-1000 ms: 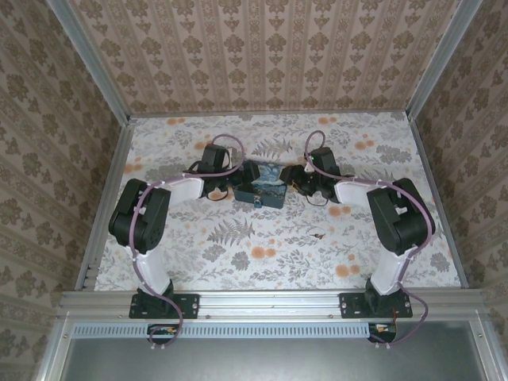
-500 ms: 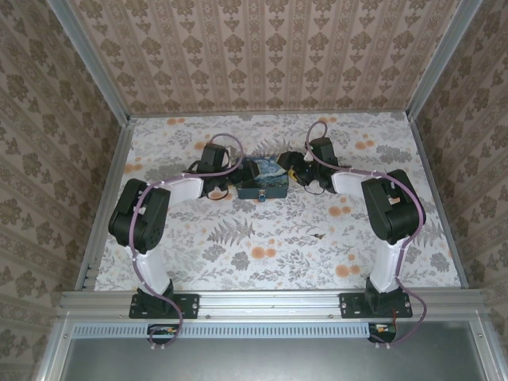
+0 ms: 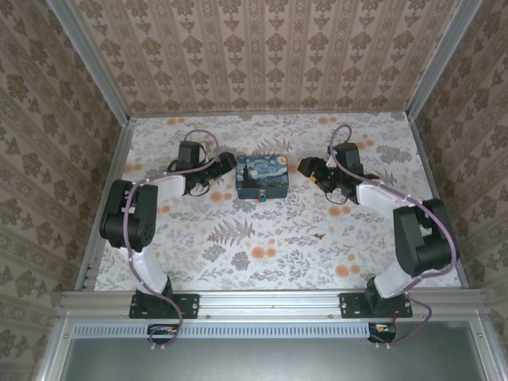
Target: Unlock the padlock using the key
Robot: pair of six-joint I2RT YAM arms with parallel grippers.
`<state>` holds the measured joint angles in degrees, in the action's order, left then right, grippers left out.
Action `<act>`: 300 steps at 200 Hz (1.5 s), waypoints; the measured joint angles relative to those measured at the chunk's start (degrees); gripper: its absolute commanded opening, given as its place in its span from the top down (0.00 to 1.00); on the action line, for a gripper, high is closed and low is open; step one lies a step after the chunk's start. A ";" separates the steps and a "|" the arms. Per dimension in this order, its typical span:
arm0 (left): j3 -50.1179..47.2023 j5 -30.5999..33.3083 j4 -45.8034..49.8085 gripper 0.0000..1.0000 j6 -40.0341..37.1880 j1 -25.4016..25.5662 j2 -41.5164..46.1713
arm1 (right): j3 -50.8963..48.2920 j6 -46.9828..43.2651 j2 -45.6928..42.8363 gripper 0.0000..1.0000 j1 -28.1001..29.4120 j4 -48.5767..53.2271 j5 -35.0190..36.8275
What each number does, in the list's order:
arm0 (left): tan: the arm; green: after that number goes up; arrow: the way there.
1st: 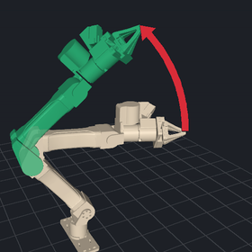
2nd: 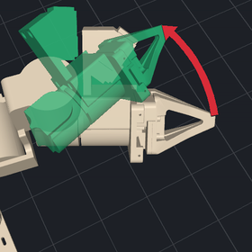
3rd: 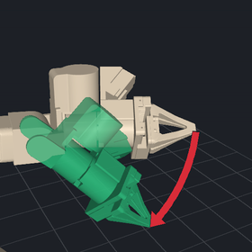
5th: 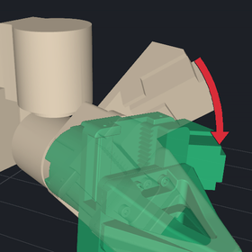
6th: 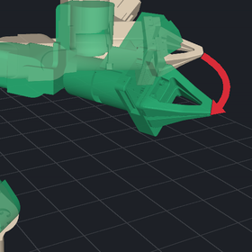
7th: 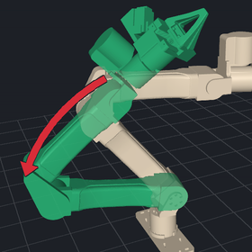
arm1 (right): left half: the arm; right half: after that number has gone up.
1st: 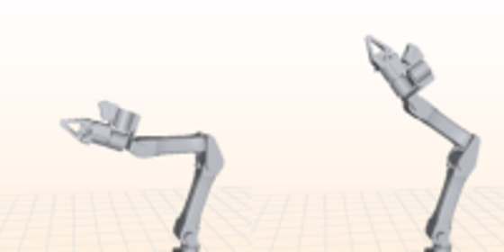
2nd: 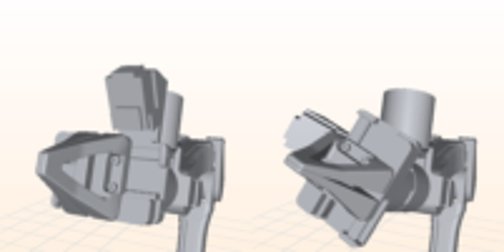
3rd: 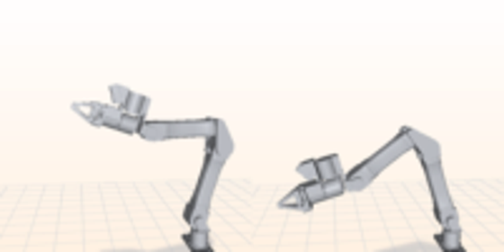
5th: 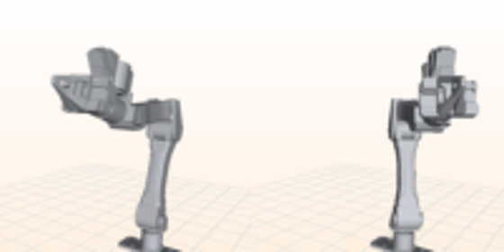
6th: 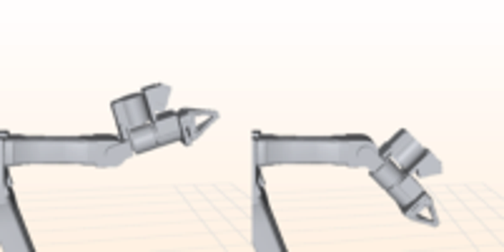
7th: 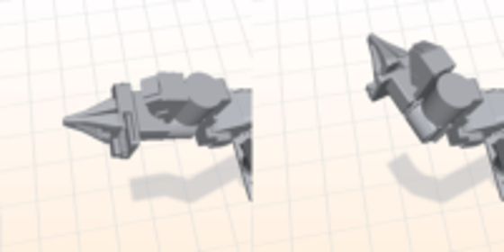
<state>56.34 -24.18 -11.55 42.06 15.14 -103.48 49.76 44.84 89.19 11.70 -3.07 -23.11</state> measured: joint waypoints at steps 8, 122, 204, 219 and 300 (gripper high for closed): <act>-0.37 -0.07 0.24 0.00 0.00 -0.59 0.87 | -1.14 -1.86 -1.88 0.29 0.39 3.06 1.27; 1.90 -0.26 6.93 0.00 -0.02 8.63 7.98 | -14.27 -9.09 -19.56 0.36 10.36 27.67 15.26; 2.95 -0.22 7.34 0.00 -0.04 9.64 7.98 | -15.80 -6.34 -13.86 0.44 13.29 24.79 14.99; 2.93 -0.07 7.37 0.00 -0.07 9.64 7.98 | -15.80 -5.81 -12.61 0.44 13.64 23.78 14.78; 2.93 0.22 8.02 0.00 -0.13 9.64 8.85 | -9.53 -4.13 -5.14 0.47 17.44 19.06 13.20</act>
<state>59.27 -23.97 -3.53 41.93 24.77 -94.63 40.23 40.71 84.05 29.15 15.99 -9.91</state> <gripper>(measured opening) 0.999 0.536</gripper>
